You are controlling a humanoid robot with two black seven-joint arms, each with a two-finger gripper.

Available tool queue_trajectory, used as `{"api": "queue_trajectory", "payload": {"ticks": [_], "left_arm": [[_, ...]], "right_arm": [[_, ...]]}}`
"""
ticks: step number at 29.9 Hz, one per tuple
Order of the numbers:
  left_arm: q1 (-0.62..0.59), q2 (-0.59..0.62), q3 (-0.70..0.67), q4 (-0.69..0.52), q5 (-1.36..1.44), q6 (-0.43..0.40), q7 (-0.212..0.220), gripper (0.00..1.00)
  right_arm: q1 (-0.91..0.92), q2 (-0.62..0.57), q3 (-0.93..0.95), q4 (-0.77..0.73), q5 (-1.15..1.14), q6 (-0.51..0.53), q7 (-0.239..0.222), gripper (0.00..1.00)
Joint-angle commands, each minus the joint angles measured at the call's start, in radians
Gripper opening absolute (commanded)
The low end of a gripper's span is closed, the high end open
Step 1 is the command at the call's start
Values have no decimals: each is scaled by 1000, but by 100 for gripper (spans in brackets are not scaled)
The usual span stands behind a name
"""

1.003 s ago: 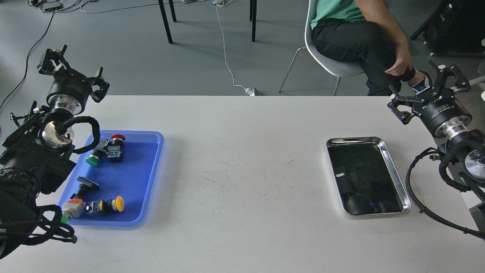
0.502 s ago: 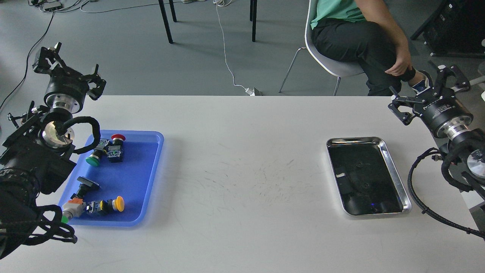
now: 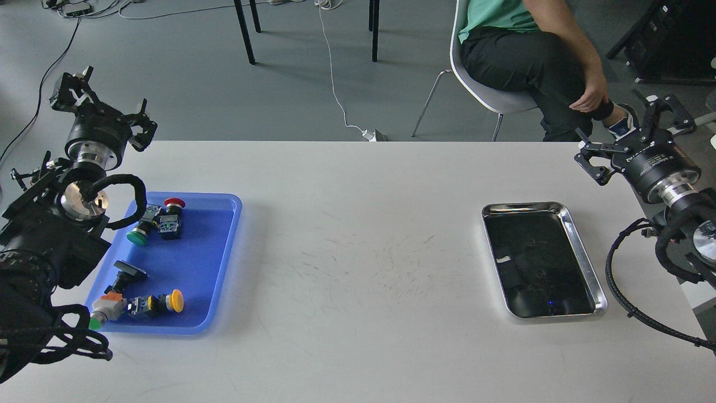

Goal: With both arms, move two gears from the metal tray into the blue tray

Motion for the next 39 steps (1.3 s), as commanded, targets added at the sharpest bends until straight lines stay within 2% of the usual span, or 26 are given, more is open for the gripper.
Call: {"api": "queue_trajectory", "payload": {"ticks": [1,10,14,22,25,31,36,39], "left_arm": [[0,1,1,0,2,0,1,99],[-3,-9,3,0,6,0,-4,99],[-6,-1,92,1,28,0,-5,99],[-8,10,133,1,28,0,-1,99],[-8,7,133,1,29,0,-2,99],[-6,11,133,3,28,0,-8,99],[-6,20,133,3,28,0,-11,99],[-6,25,133,3,28,0,-11,99]], "right_arm": [[3,-34,-15,18,-40,-5,-3,99],[27,-197,-73,113,-165,-8,-27,99],[59,-304,-130,205,-331,-30,-46,99],[200,-481,-355,355,-749,-59,-168,99],[277,-485,-496,361,-927,-59,-193,99],[458,-427,-809,357,-1135,-47,-195,99],[608,-308,-1039,294,-1179,-50,-193,97],[653,-248,-1099,245,-1179,-54,-193,97]]}}
